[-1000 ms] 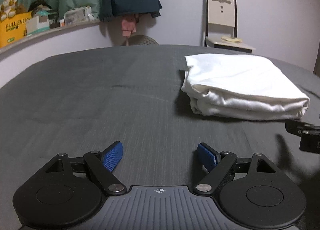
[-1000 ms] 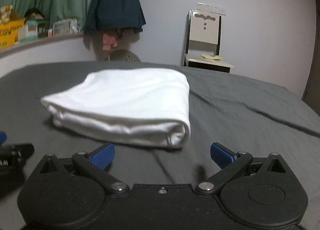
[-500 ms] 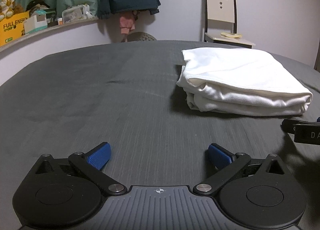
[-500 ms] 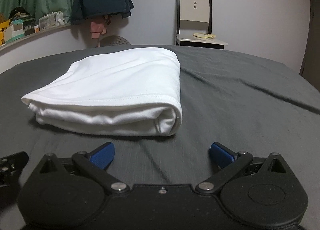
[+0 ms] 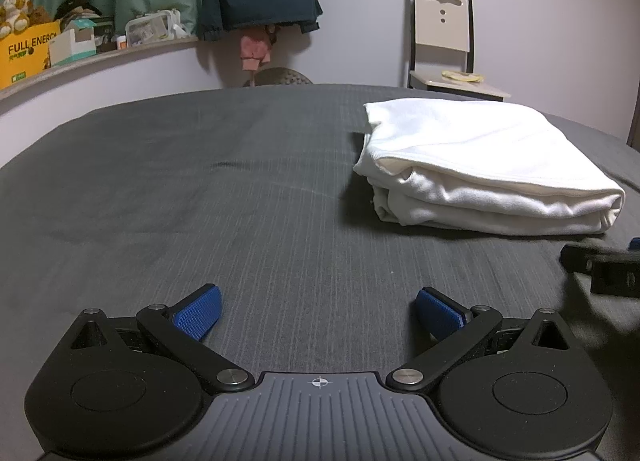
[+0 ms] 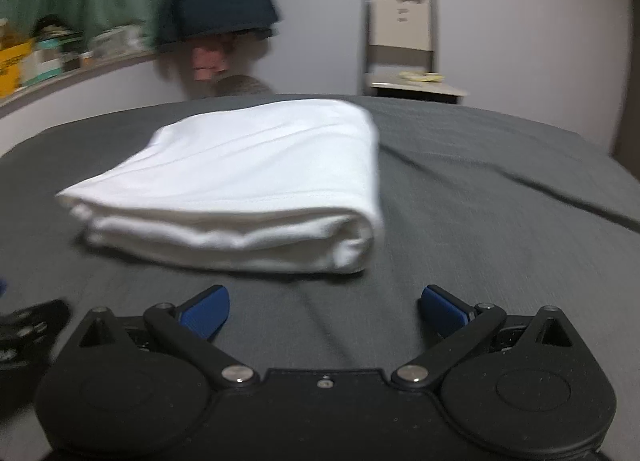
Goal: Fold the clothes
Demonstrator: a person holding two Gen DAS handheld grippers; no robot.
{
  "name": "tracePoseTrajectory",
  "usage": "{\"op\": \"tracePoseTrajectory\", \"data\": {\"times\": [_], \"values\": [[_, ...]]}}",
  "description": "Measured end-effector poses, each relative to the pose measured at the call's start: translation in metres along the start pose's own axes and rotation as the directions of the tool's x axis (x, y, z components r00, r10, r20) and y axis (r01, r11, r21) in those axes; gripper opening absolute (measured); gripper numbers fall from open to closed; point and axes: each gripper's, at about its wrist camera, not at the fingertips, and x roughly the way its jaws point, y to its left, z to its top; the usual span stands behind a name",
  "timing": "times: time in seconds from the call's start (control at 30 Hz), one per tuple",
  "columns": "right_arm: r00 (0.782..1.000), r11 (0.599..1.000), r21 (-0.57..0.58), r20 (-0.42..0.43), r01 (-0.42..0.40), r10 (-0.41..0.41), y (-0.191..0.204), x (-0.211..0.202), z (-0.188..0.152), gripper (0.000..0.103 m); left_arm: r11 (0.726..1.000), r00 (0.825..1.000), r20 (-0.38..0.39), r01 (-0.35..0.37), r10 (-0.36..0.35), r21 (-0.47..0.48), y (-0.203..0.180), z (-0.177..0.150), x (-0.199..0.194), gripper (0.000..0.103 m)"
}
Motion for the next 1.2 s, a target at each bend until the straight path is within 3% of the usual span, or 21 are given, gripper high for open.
{"op": "tracePoseTrajectory", "data": {"times": [0.1,1.2], "values": [[1.000,0.999,-0.042,-0.001,-0.003,0.003,0.0071,-0.0011,-0.0009,0.103,1.000,1.000,-0.001,0.000,0.000,0.000,-0.0003,-0.0001,0.0002,0.103],[1.000,1.000,-0.021,0.010,-0.014,0.014,0.0060,-0.0008,-0.0048,0.103,1.000,1.000,-0.005,-0.003,0.003,-0.006,-0.0033,0.0007,0.0019,0.103]]}}
